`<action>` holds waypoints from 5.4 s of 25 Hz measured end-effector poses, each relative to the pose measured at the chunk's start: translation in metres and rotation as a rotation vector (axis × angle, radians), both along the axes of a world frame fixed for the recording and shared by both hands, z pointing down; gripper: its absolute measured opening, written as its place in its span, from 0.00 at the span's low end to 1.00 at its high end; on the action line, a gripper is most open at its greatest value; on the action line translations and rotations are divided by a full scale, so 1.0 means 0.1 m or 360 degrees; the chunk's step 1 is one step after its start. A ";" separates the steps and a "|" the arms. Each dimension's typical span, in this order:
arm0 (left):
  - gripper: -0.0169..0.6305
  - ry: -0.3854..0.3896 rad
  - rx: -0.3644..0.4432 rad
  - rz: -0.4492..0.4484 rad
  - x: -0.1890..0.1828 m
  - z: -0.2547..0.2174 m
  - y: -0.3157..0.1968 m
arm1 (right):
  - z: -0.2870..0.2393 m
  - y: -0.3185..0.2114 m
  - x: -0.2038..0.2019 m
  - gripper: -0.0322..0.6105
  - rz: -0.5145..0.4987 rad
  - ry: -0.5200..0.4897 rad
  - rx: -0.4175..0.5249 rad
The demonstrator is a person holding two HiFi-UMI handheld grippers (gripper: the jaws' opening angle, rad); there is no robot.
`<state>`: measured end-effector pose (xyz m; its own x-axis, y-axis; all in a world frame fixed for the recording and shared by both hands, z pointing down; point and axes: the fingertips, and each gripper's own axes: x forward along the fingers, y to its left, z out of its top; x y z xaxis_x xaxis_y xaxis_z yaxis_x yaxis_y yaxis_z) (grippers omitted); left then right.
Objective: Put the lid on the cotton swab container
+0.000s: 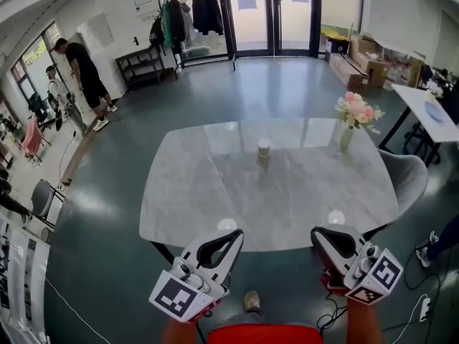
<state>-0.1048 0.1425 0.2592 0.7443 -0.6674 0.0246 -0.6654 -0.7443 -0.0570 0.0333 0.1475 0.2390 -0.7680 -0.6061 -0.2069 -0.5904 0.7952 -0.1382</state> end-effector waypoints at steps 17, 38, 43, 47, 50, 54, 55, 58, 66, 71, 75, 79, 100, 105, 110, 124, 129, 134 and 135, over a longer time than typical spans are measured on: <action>0.05 0.0080 0.0133 -0.0026 -0.24 -0.12 -1.39 | 0.05 -1.26 0.03 0.06 0.0103 0.0135 -0.0039; 0.05 -0.0125 0.0018 -0.0226 0.29 0.50 -3.16 | 0.60 -3.28 0.52 0.06 -0.0061 0.0252 -0.0111; 0.05 -0.0239 -0.0068 -0.0214 0.32 0.95 -3.56 | 0.96 -3.67 0.44 0.06 -0.0091 0.0325 -0.0177; 0.05 -0.0316 -0.0047 -0.0117 0.44 1.32 -3.84 | 1.29 -3.89 0.43 0.06 -0.0063 0.0352 -0.0267; 0.05 -0.0348 -0.0095 -0.0107 0.45 1.61 -4.03 | 1.56 -4.04 0.40 0.06 -0.0017 0.0379 -0.0348; 0.08 -0.0330 -0.0179 -0.0097 0.46 1.89 -4.23 | 1.81 -4.18 0.36 0.06 0.0028 0.0414 -0.0448; 0.08 -0.0324 -0.0197 -0.0090 0.47 1.96 -4.26 | 1.88 -4.21 0.35 0.08 0.0032 0.0421 -0.0473; 0.14 -0.0325 -0.0247 -0.0067 0.51 2.14 -4.34 | 2.09 -4.26 0.34 0.10 0.0034 0.0440 -0.0548; 0.38 -0.0479 -0.0361 0.0065 0.65 2.61 -4.45 | 2.50 -4.36 0.25 0.33 -0.0048 0.0558 -0.0701; 0.49 -0.0623 -0.0439 0.0176 0.75 2.89 -4.55 | 2.71 -4.47 0.19 0.38 -0.0102 0.0709 -0.0705; 0.53 -0.0707 -0.0522 0.0223 0.81 3.12 -4.62 | 2.81 -4.55 0.19 0.41 -0.0102 0.0760 -0.0694; 0.53 -0.0728 -0.0532 0.0266 0.87 3.22 -4.68 | 2.87 -4.59 0.14 0.41 -0.0153 0.0840 -0.0673; 0.45 -0.0702 -0.0476 0.0279 1.03 3.24 -4.76 | 2.78 -4.79 -0.29 0.38 -0.0257 0.0923 -0.0497; 0.45 -0.0693 -0.0481 0.0277 1.05 3.23 -4.76 | 2.85 -4.83 -0.47 0.38 -0.0288 0.1045 -0.0470; 0.45 -0.0694 -0.0475 0.0264 1.07 3.24 -4.76 | 2.90 -4.85 -0.55 0.38 -0.0272 0.1131 -0.0482; 0.44 -0.0631 -0.0518 0.0103 1.01 3.22 -4.75 | 3.00 -4.81 -0.64 0.37 -0.0153 0.1556 -0.0300; 0.44 -0.0594 -0.0477 0.0069 0.96 3.16 -4.66 | 2.99 -4.81 -0.61 0.37 -0.0185 0.1495 -0.0303; 0.44 -0.0568 -0.0473 0.0041 0.91 3.12 -4.65 | 2.89 -4.78 -0.64 0.42 -0.0231 0.1437 -0.0237; 0.44 -0.0565 -0.0475 0.0036 0.90 3.11 -4.65 | 2.85 -4.77 -0.65 0.42 -0.0229 0.1410 -0.0237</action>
<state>-0.0145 -0.3225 0.5703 0.6693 -0.5760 0.4693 -0.6270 -0.7768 -0.0592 -0.0314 -0.3293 0.5244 -0.6787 -0.4656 0.5680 -0.4258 0.8796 0.2122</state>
